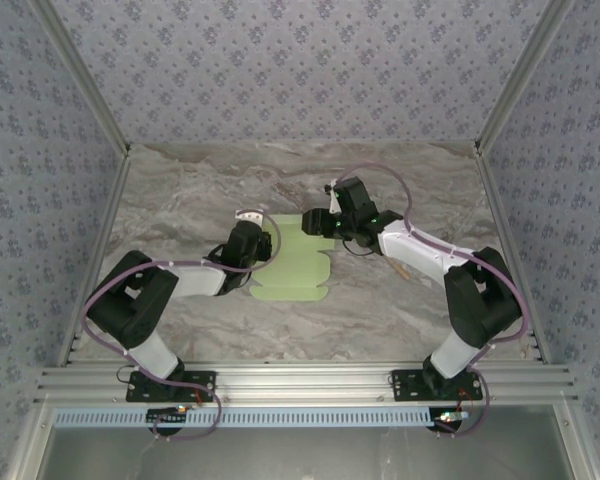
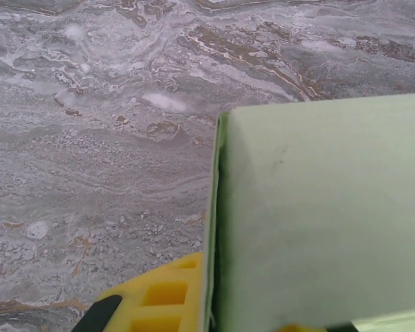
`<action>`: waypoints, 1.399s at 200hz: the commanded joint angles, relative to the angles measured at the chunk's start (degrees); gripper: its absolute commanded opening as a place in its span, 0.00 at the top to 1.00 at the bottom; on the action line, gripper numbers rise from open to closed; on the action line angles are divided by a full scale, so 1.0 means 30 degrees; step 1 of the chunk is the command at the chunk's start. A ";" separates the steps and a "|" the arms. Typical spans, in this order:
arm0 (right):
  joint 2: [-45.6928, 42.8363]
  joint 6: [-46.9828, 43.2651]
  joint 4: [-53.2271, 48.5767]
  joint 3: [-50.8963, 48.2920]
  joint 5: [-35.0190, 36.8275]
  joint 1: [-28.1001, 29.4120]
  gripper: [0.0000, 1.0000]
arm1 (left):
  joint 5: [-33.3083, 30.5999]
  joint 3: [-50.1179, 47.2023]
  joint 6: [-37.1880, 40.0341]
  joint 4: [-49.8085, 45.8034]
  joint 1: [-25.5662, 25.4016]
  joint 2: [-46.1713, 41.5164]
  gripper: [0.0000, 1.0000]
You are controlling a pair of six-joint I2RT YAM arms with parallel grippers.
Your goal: Fold the paper box
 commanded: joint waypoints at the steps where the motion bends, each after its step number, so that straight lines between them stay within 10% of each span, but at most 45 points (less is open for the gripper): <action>1: -0.0021 0.1700 0.1808 -0.0177 -0.0463 -0.0062 0.42 | -0.0194 -0.0141 -0.0124 0.0293 -0.0107 -0.0386 0.96; 133: 0.0771 0.2945 0.2961 -0.0370 -0.0406 0.0209 0.69 | -0.0416 -0.0025 -0.0220 0.0077 -0.0201 -0.0302 0.96; 190: -0.1370 -0.0645 -0.0692 -0.0237 0.1862 0.0119 0.42 | -0.1110 0.0022 -0.0426 -0.0720 -0.0177 -0.0730 0.96; 280: -0.2626 -0.1651 0.1393 -0.5248 0.5279 0.2809 0.31 | -0.1137 0.0083 -0.0547 -0.1288 -0.0186 -0.1416 0.95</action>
